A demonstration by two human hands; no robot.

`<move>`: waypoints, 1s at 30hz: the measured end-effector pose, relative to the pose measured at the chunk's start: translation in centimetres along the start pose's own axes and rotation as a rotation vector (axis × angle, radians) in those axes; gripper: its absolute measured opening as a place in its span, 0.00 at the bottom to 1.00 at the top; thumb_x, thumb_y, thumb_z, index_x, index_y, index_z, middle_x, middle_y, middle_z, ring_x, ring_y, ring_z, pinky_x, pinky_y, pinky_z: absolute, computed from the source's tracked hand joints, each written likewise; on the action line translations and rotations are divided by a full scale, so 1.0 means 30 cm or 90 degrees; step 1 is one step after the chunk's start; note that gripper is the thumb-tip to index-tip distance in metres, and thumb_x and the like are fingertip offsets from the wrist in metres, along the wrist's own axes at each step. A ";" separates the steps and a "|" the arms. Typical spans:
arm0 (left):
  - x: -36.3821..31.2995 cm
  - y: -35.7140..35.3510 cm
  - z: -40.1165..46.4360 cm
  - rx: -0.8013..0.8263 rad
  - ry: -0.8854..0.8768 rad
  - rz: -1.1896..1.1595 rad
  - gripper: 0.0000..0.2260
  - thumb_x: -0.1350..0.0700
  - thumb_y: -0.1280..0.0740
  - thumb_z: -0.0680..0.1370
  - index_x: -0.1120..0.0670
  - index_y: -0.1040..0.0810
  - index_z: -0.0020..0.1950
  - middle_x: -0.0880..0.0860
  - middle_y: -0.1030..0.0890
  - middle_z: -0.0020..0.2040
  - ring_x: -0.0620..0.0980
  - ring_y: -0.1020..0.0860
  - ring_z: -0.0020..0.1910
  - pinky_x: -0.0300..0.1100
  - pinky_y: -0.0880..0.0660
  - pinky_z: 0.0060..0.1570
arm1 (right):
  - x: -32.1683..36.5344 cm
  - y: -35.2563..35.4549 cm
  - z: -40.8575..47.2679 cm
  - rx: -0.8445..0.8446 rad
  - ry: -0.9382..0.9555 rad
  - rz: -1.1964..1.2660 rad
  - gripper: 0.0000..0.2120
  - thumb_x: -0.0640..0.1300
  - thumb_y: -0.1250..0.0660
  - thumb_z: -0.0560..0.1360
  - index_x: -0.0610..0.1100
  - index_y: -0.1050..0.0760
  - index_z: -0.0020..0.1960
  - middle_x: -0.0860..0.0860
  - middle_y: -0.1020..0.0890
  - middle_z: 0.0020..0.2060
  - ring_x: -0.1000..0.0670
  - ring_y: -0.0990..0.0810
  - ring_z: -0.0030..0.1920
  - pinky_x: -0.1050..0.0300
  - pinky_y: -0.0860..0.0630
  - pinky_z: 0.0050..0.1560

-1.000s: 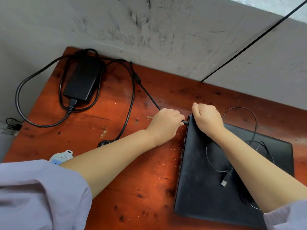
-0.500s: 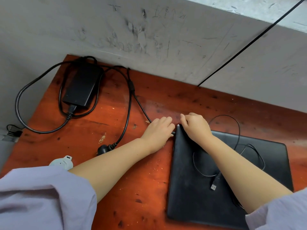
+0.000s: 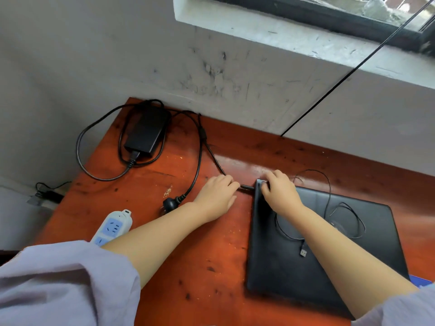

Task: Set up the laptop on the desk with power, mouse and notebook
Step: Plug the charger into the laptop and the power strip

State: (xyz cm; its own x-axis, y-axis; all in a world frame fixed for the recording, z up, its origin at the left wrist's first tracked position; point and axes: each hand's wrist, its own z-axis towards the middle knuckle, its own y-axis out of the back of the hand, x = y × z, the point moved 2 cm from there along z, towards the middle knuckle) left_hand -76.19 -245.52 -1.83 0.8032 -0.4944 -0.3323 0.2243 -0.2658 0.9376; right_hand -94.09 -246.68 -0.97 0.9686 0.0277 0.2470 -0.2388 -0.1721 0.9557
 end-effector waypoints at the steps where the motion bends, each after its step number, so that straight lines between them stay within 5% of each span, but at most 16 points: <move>1: 0.016 0.020 -0.048 -0.026 0.003 -0.007 0.15 0.54 0.42 0.79 0.56 0.29 0.64 0.55 0.26 0.58 0.55 0.29 0.59 0.47 0.33 0.60 | 0.033 0.002 -0.013 -0.001 0.010 0.020 0.11 0.41 0.43 0.77 0.39 0.26 0.55 0.41 0.24 0.52 0.39 0.27 0.55 0.47 0.28 0.53; 8: 0.176 0.108 -0.392 -0.182 0.130 -0.057 0.11 0.58 0.38 0.77 0.56 0.22 0.58 0.55 0.21 0.52 0.55 0.24 0.52 0.47 0.31 0.53 | 0.350 -0.104 -0.070 0.062 0.056 0.145 0.12 0.42 0.42 0.76 0.43 0.25 0.56 0.42 0.22 0.53 0.41 0.24 0.55 0.51 0.27 0.54; 14: 0.315 0.061 -0.637 -0.218 0.318 -0.018 0.16 0.55 0.38 0.77 0.54 0.27 0.65 0.54 0.23 0.58 0.54 0.26 0.57 0.48 0.30 0.58 | 0.554 -0.244 -0.093 0.212 -0.132 0.406 0.20 0.61 0.43 0.75 0.44 0.27 0.41 0.50 0.24 0.29 0.48 0.26 0.31 0.57 0.31 0.34; 21: 0.395 -0.084 -0.784 -0.168 0.575 -0.011 0.29 0.40 0.38 0.74 0.54 0.37 0.70 0.54 0.29 0.64 0.55 0.32 0.62 0.49 0.33 0.59 | 0.646 -0.289 -0.071 0.225 -0.220 0.560 0.13 0.53 0.35 0.73 0.44 0.31 0.40 0.49 0.30 0.27 0.51 0.35 0.23 0.64 0.39 0.19; 27: 0.408 -0.107 -0.797 -0.219 0.587 0.005 0.25 0.37 0.37 0.71 0.53 0.29 0.59 0.53 0.25 0.53 0.55 0.29 0.54 0.48 0.32 0.52 | 0.777 -0.265 -0.098 0.303 0.007 0.648 0.04 0.43 0.37 0.76 0.46 0.31 0.44 0.49 0.32 0.26 0.52 0.37 0.23 0.63 0.39 0.22; 30: 0.407 -0.105 -0.800 -0.222 0.579 -0.004 0.24 0.39 0.37 0.72 0.54 0.30 0.60 0.53 0.26 0.54 0.55 0.29 0.55 0.48 0.33 0.53 | 0.879 -0.245 -0.120 0.337 0.162 0.550 0.04 0.44 0.37 0.76 0.50 0.30 0.42 0.53 0.28 0.24 0.54 0.33 0.24 0.63 0.34 0.25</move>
State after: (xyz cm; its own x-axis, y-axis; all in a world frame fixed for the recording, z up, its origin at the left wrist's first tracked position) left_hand -53.84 -230.86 -6.39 0.8882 0.3729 -0.2685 0.2629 0.0669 0.9625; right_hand -67.05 -241.14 -0.91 0.4252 -0.1142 0.8978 -0.7225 -0.6403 0.2607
